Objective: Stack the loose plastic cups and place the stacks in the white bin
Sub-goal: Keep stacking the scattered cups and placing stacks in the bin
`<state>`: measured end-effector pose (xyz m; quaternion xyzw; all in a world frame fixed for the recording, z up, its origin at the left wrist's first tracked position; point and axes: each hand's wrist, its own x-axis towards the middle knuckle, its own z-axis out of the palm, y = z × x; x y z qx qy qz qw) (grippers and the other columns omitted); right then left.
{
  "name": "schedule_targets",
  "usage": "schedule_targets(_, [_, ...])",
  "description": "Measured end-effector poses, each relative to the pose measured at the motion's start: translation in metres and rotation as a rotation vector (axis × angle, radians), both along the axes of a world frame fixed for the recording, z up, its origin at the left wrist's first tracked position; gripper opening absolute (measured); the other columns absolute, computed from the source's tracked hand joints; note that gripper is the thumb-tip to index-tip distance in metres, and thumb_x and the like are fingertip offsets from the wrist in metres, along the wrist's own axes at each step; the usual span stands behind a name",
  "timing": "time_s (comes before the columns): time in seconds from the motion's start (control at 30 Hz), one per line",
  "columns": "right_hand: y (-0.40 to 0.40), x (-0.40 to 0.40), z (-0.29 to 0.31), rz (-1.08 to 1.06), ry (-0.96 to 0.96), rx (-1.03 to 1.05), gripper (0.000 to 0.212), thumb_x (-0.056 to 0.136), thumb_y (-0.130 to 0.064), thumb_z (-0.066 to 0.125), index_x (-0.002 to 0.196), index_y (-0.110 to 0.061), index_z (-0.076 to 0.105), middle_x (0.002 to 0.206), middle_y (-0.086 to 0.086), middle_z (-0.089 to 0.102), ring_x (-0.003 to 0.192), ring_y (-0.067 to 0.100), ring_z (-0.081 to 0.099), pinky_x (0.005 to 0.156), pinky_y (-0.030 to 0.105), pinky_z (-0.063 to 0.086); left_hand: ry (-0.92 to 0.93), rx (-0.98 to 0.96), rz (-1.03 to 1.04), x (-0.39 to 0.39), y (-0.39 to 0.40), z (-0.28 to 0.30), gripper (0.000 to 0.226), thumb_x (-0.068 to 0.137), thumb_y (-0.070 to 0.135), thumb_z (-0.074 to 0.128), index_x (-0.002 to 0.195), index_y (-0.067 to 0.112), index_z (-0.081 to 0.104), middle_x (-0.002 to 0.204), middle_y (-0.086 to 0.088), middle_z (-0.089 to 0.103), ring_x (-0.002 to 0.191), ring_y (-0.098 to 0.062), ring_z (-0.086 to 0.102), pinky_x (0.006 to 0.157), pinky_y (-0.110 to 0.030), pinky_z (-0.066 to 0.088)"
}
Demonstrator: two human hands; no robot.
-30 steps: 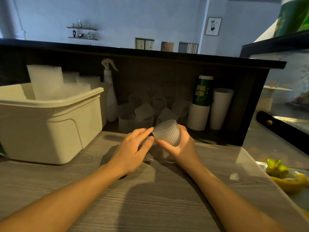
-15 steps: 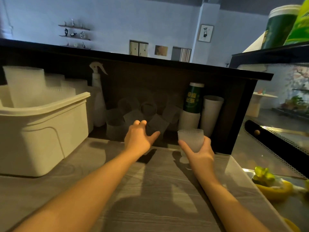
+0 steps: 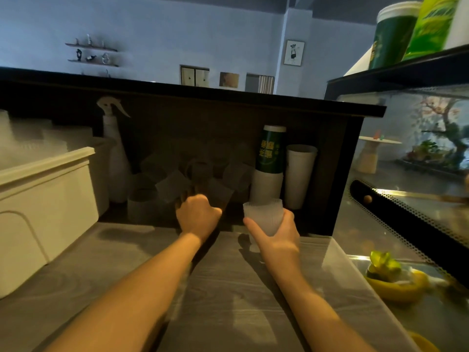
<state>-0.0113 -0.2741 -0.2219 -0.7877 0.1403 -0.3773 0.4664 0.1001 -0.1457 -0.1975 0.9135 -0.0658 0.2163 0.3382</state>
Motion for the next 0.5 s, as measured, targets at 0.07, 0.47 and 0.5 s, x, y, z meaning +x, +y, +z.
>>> schedule_targets(0.07, [0.0, 0.0, 0.001, -0.008, 0.007, 0.002, 0.067, 0.072, -0.052, 0.078, 0.122, -0.03, 0.039, 0.114, -0.006, 0.049, 0.105, 0.012, 0.049, 0.08, 0.027, 0.045, -0.015, -0.055, -0.04, -0.002, 0.003, 0.001, 0.023, 0.081, 0.028, 0.069, 0.076, 0.012, 0.053, 0.081, -0.007, 0.059, 0.086, -0.029, 0.064, 0.073, -0.034, 0.051])
schedule_targets(0.47, [0.007, -0.006, 0.002, 0.02, 0.083, -0.239, 0.073, 0.072, -0.05, 0.077, 0.129, -0.027, 0.036, 0.119, -0.007, 0.042, 0.107, 0.012, 0.044, 0.087, 0.032, 0.044, -0.214, -0.459, -0.321, -0.045, 0.067, 0.019, 0.037, 0.084, 0.037, 0.072, 0.116, 0.027, 0.056, 0.114, 0.006, 0.058, 0.095, 0.004, 0.057, 0.076, -0.008, 0.049])
schedule_targets(0.5, [0.009, -0.007, 0.002, 0.035, 0.085, -0.286, 0.075, 0.073, -0.05, 0.076, 0.131, -0.027, 0.035, 0.12, -0.007, 0.041, 0.109, 0.012, 0.044, 0.087, 0.032, 0.044, -0.204, -0.471, -0.344, -0.051, 0.073, 0.02, 0.04, 0.085, 0.038, 0.071, 0.12, 0.024, 0.056, 0.115, 0.007, 0.058, 0.095, 0.005, 0.057, 0.072, -0.005, 0.048])
